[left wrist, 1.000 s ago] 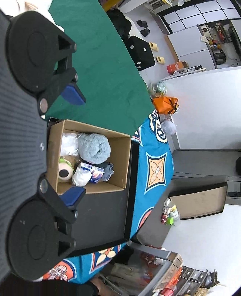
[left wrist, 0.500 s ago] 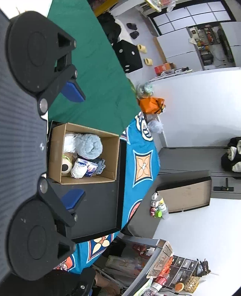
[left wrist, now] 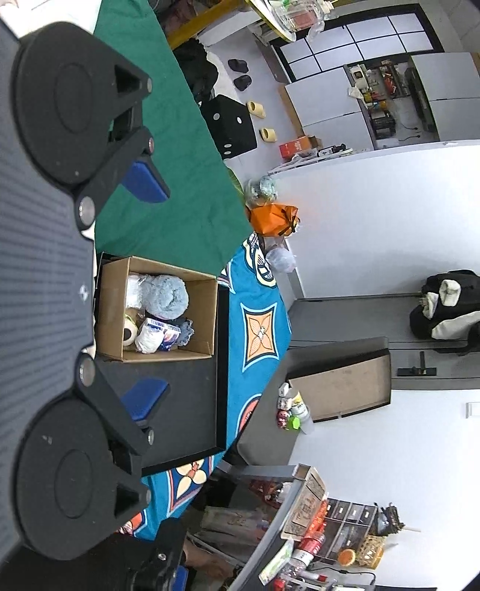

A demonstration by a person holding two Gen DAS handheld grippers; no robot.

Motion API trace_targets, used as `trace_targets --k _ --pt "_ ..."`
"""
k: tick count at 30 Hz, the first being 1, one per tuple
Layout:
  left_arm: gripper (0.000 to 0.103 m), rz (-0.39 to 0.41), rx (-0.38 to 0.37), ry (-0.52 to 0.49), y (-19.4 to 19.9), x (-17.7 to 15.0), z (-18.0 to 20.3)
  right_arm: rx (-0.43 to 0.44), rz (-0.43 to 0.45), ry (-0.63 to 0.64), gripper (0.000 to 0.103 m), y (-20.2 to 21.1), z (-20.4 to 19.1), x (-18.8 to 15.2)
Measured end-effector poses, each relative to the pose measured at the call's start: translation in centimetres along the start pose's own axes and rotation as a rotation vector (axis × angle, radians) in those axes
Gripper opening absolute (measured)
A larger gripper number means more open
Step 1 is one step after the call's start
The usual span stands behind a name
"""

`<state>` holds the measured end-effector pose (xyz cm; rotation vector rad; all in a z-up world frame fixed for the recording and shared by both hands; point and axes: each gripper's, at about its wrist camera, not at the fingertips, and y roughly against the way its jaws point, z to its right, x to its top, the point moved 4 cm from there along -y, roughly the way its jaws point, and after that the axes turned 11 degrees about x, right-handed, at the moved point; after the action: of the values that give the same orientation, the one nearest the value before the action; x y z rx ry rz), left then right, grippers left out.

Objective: Organize soft objects

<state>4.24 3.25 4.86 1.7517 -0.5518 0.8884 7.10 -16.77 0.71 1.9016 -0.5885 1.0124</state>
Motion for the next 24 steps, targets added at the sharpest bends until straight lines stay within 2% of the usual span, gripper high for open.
trace_targets --k 5,15,24 --pt "0.102 0.011 -0.004 0.021 1.4 -0.6 -0.4 0.030 -0.011 0.018 0.103 0.9 -1.0 -0.4" --pt "0.102 0.024 -0.015 0.043 3.5 -1.9 -0.9 -0.005 -0.002 0.068 0.103 2.4 -2.6 -1.3" --pt "0.102 0.028 -0.017 0.036 4.1 -2.8 -0.7 -0.027 0.008 0.042 0.103 3.2 -1.8 -1.8"
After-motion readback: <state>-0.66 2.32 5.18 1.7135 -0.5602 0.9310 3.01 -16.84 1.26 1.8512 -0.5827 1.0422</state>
